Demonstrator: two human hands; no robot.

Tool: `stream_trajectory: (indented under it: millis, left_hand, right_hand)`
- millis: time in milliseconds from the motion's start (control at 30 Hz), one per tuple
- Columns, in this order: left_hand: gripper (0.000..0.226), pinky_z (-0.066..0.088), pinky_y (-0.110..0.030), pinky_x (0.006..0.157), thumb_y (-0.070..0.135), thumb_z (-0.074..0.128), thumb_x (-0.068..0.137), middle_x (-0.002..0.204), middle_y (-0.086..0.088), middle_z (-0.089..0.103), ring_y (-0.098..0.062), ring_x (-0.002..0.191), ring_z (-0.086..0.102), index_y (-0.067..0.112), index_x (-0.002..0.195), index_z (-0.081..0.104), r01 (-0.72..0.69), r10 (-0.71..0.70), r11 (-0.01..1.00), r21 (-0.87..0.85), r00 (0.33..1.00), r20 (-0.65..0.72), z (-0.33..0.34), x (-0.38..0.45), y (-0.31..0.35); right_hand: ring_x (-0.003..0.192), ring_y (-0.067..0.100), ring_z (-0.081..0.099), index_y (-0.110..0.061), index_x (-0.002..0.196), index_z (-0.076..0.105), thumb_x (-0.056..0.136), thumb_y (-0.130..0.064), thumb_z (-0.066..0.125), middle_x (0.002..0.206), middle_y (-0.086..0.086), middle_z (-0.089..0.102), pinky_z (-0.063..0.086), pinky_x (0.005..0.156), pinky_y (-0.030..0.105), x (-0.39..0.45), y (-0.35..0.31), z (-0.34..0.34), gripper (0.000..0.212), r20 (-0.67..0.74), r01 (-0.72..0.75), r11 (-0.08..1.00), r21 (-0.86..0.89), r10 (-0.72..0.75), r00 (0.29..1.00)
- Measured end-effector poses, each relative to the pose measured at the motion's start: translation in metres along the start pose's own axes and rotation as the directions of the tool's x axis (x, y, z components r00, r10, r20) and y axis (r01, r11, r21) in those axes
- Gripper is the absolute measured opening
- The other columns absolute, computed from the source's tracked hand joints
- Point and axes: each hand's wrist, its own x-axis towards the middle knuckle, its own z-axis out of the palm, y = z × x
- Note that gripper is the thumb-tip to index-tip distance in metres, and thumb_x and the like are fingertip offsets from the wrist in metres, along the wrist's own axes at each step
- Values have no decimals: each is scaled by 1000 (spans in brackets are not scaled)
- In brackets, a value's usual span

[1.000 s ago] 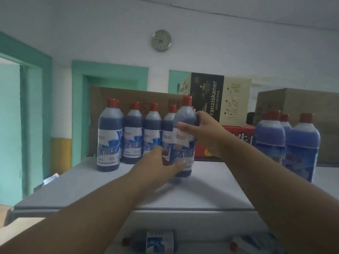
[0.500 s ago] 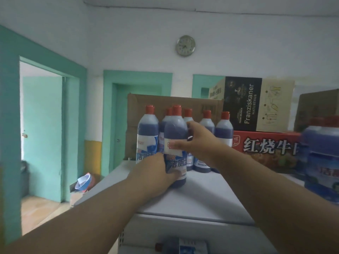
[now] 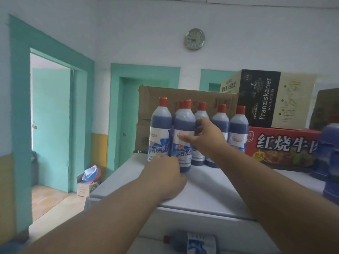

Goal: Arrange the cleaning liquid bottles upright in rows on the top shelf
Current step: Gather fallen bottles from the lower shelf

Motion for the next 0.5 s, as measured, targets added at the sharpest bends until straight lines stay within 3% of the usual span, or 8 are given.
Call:
stream_trajectory:
  millis: [200,333,500]
  left_hand:
    - [48,50,-42,99,44,55,91,126,-7,58,-26,112,54,18,131,55,6,-7,1000,17,1000,27,-2,0,1]
    - [39,52,-43,96,41,58,90,122,-2,59,-24,108,56,23,124,54,1,-3,999,-45,1000,-30,-5,-5,7]
    - [19,52,-37,94,39,62,92,110,8,63,-17,100,58,30,108,54,-63,41,976,-207,993,-109,-16,-4,32]
  right_hand:
    - [80,5,60,-26,111,47,78,-44,82,88,-15,58,53,67,24,-5,-1,2,51,-70,7,998,-68,-12,997]
    - [80,3,58,-24,107,46,81,-47,78,89,-12,57,49,62,21,-19,-9,-4,47,-101,23,996,-86,-32,994]
    - [85,7,59,-28,110,46,85,-41,75,100,-7,57,48,68,17,-40,-22,-45,40,-192,161,967,-200,-200,961]
